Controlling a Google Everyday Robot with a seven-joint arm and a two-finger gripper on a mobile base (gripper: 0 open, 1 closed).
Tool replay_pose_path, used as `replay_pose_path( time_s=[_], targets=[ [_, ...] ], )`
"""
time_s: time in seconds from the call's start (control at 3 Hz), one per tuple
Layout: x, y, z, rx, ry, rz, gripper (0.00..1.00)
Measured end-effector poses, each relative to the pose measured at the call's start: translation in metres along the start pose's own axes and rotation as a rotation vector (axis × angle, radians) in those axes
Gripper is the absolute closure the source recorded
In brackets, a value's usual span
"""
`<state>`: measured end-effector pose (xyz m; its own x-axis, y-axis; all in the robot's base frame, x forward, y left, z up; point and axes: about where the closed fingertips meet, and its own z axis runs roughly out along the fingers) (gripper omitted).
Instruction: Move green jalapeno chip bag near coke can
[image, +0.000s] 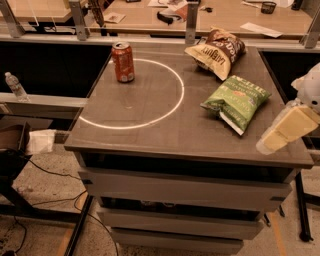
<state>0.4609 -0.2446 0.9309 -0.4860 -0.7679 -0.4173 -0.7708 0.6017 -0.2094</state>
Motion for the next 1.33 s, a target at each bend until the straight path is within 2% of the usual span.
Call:
replay_pose_path(
  time_s=[0.67,1.0,1.33],
  targets=[
    [-0.014,-0.012,0.033,0.172,-0.098,-0.064,0.0],
    [-0.019,-0.021,0.055,0.214,-0.105,-0.057,0.0],
    [-0.022,-0.04,0.07,0.233,-0.106,-0.007,0.0]
  ],
)
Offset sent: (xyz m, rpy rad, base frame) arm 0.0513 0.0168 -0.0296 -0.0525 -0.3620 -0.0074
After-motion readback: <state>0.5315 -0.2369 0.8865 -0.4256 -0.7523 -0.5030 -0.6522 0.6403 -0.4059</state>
